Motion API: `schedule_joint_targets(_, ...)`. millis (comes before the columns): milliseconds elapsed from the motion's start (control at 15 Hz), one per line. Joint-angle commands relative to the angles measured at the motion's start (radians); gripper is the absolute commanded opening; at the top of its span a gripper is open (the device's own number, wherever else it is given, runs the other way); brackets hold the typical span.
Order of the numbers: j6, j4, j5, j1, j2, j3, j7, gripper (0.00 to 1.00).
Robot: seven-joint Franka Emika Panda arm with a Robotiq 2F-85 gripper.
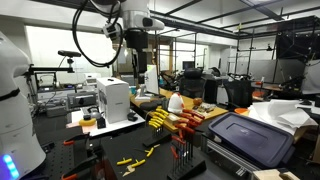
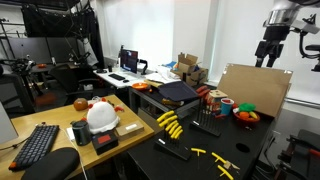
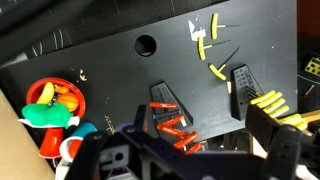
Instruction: Pick up the yellow object tool and put on the table
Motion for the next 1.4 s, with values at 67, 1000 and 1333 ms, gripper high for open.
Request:
schedule_joint_targets(67,0.089,0.173,0.066,0.038,0.253,0.016,0.008,1.0)
schedule_joint_targets(1000,0.044,0.749,0.139,-0.002,0.907,0.112,-0.051,1.0)
schedule_joint_targets(1333,-0.046,0.943,0.116,-0.016,1.068,0.148,-0.081,1.0)
